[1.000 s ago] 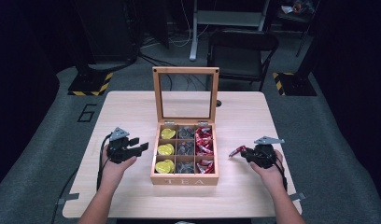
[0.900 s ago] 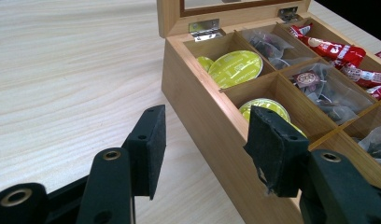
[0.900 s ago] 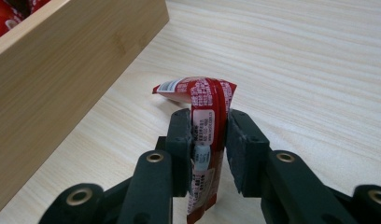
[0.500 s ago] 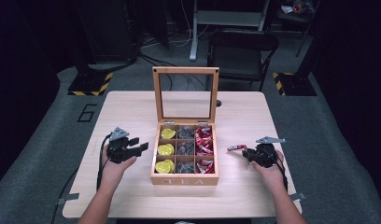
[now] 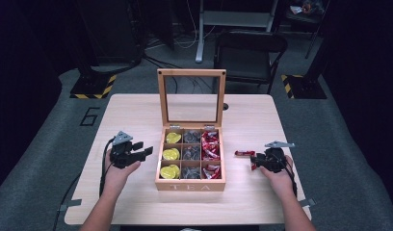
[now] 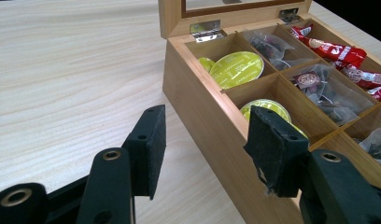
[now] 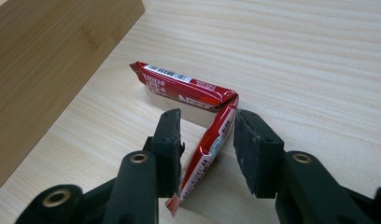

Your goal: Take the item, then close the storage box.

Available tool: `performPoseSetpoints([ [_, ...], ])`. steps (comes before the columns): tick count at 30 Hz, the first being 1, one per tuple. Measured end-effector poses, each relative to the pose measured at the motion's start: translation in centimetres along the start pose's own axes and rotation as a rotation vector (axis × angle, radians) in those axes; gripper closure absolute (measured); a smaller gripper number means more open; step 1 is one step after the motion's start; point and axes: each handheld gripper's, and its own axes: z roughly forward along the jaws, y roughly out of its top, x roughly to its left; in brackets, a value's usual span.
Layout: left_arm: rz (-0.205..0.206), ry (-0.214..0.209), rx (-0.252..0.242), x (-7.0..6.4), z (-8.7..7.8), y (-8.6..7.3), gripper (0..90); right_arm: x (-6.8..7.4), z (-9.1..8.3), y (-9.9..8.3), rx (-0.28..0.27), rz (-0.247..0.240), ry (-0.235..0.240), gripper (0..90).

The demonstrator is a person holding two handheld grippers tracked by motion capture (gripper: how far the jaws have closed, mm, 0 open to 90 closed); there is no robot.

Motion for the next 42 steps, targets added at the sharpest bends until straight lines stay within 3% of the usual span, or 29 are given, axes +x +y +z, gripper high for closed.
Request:
performPoseSetpoints([
  [15,-0.006,0.002,-0.005,0.2,-0.1,0.0,47.2,1.0,-0.8,0.6,-0.023,-0.055,-0.003,51.5],
  [20,-0.009,0.001,-0.004,0.3,-0.2,0.1,47.0,1.8,-1.2,1.5,-0.031,-0.082,0.020,51.7],
  [21,-0.009,0.001,-0.005,0.3,-0.2,0.1,47.0,2.1,-1.3,1.7,-0.037,-0.068,0.037,51.8],
  [29,-0.013,0.002,-0.006,0.4,-0.2,0.0,46.8,3.8,-1.5,3.6,-0.049,-0.136,0.079,51.7],
  [42,-0.021,0.008,-0.012,0.5,-0.2,-0.1,46.8,4.9,-1.4,6.2,-0.059,-0.167,0.119,52.0],
])
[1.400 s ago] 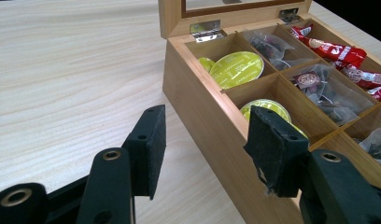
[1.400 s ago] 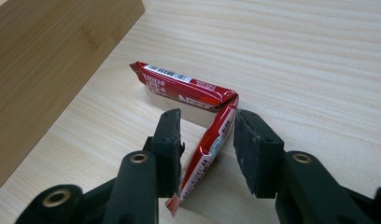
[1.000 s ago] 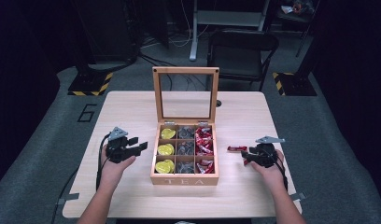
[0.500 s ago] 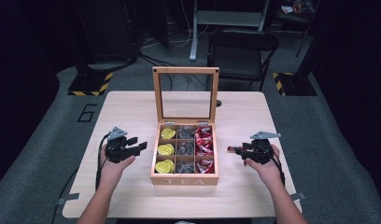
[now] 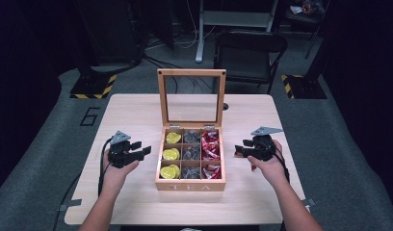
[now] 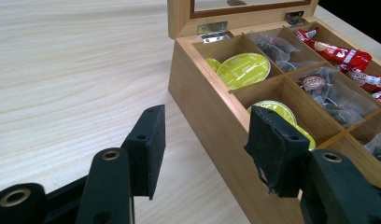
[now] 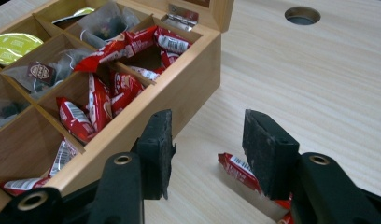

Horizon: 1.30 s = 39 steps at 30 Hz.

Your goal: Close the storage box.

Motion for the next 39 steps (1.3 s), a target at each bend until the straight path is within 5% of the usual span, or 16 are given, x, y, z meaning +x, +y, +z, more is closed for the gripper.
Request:
performPoseSetpoints([
  [39,-0.003,-0.009,0.011,0.0,0.1,-0.1,46.8,-0.2,2.1,7.3,-0.004,-0.051,0.001,56.5],
])
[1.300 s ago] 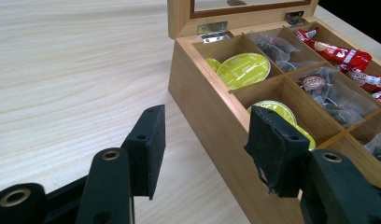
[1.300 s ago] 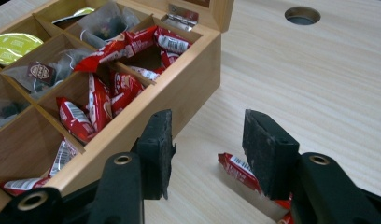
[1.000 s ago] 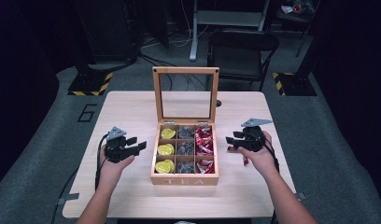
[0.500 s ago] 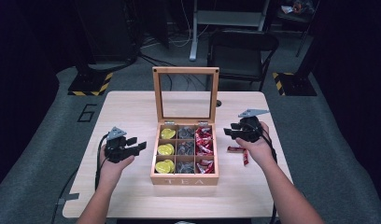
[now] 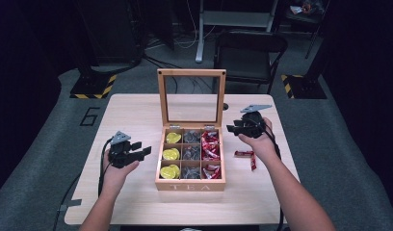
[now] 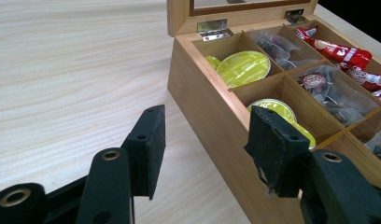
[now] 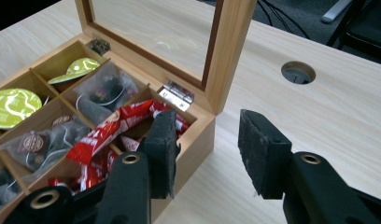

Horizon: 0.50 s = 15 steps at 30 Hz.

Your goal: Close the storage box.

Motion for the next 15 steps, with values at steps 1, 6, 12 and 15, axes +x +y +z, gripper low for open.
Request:
performPoseSetpoints([
  [1,0.000,0.000,0.000,0.0,0.0,0.0,46.9,-0.1,0.4,0.4,-0.002,-0.002,-0.002,56.5],
  [6,0.003,0.001,0.002,0.0,0.1,0.0,46.9,-0.5,1.4,1.0,-0.004,0.008,-0.006,56.4],
  [12,0.006,0.001,0.011,0.0,0.2,-0.1,46.9,-1.0,3.2,1.4,0.008,0.021,-0.015,56.2],
  [15,0.007,0.001,0.012,0.0,0.2,-0.1,46.9,-1.0,3.7,1.6,0.007,0.034,-0.015,56.1],
])
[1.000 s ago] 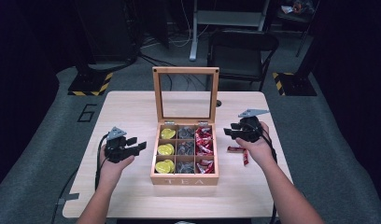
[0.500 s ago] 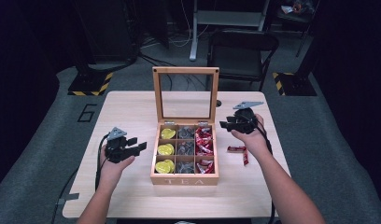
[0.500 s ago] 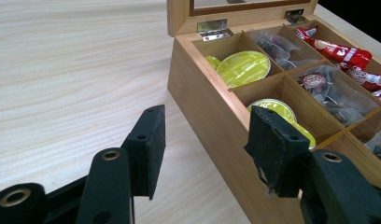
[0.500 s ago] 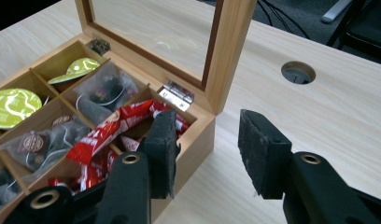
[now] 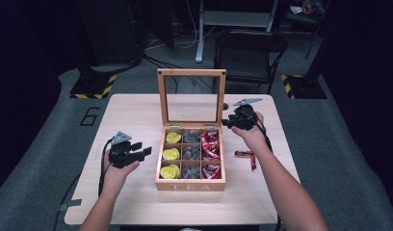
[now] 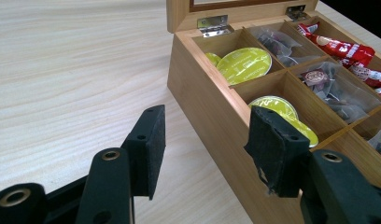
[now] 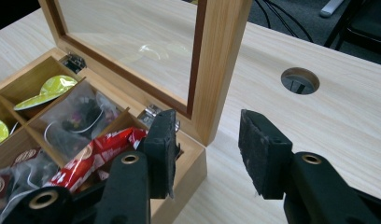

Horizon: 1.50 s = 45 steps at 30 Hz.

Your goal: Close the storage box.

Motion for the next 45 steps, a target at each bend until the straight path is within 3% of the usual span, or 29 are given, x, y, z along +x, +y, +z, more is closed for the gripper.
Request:
performPoseSetpoints([
  [14,-0.004,0.001,0.000,0.2,0.0,-0.1,46.9,-0.2,2.3,0.7,0.010,0.032,-0.009,54.8],
  [24,-0.016,0.000,-0.003,0.2,0.1,-0.2,46.9,-0.2,3.2,1.4,0.002,0.015,-0.017,54.8],
  [29,-0.017,-0.001,-0.004,0.3,0.1,-0.2,46.8,-0.2,3.5,1.5,-0.002,0.012,-0.020,56.8],
  [33,-0.018,0.002,-0.005,0.4,0.1,-0.2,46.8,-0.1,3.3,1.7,-0.013,0.013,-0.013,64.2],
  [41,-0.015,-0.007,0.001,0.3,0.3,0.2,46.8,0.0,3.2,1.8,-0.006,0.005,-0.022,64.7],
  [45,-0.013,-0.009,-0.016,0.3,0.3,1.2,46.8,0.2,3.1,1.8,-0.007,0.003,-0.023,64.8],
])
